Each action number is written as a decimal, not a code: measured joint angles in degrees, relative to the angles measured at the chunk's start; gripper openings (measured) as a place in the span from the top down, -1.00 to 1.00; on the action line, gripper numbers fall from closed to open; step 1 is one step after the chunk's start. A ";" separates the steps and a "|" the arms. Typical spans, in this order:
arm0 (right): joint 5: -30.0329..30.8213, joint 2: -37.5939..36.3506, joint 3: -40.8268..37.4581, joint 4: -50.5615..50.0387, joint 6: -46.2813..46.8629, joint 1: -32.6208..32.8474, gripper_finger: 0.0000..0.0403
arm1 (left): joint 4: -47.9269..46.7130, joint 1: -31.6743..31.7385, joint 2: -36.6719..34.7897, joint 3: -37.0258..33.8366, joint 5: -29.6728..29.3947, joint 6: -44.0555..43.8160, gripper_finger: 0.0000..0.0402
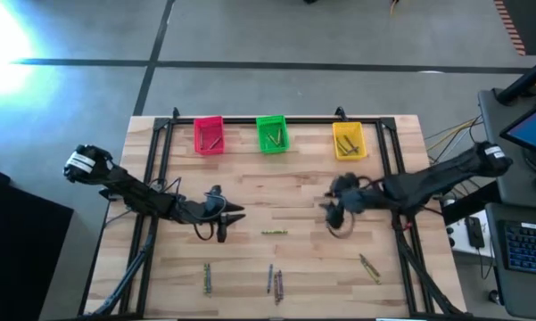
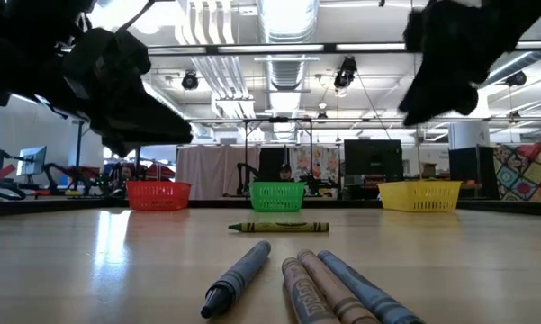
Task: Sort crayons
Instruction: Put the green crayon into the green basket, then put the brown crayon into the green basket
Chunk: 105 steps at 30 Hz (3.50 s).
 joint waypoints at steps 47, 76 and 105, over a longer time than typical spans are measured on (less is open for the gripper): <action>-2.51 22.86 4.65 -13.02 34.88 20.07 -0.06 | -23.24 0.51 28.21 30.83 9.15 1.52 -0.07; 22.67 30.77 7.39 -8.18 36.82 27.30 0.25 | -35.63 22.05 20.47 33.16 15.10 15.61 0.98; -5.72 24.00 8.04 -19.23 51.01 32.02 0.22 | -48.00 40.25 19.96 50.68 15.55 13.42 -0.08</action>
